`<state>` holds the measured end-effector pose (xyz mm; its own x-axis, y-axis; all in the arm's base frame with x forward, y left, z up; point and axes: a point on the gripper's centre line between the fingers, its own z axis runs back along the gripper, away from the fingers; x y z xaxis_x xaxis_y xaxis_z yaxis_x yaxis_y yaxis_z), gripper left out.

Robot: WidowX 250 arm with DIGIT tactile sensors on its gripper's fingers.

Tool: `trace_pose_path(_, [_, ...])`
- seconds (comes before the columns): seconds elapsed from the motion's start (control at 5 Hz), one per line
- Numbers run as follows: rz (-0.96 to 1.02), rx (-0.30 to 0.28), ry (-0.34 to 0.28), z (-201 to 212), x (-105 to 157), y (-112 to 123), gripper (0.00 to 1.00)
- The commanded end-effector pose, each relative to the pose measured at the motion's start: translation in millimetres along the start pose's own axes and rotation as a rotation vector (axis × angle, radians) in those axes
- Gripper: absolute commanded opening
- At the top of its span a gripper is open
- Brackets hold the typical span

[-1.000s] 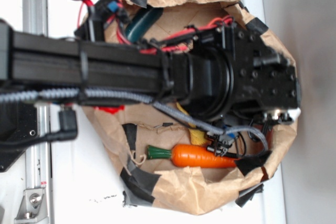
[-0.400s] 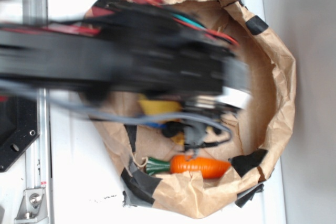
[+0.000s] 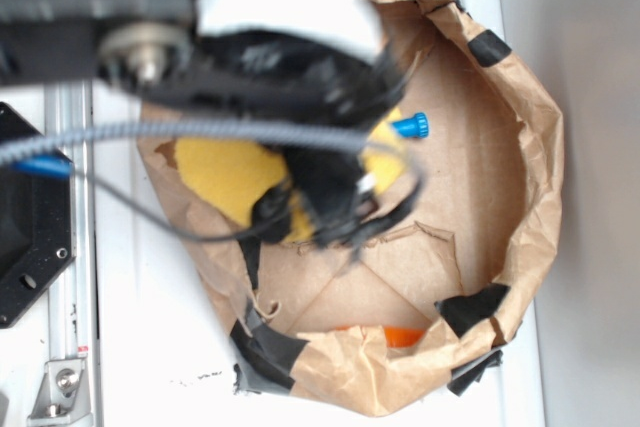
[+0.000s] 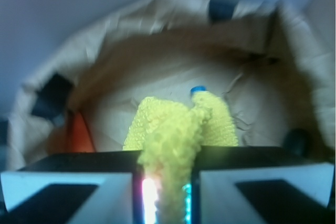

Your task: Grab the yellow cloth.

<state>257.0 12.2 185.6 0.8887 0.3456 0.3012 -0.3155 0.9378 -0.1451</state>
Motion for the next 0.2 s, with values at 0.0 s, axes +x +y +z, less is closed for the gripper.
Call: trace_pose_path(0.0, [0.043,0.082,-0.016,10.8,20.3,-19.1,0.0])
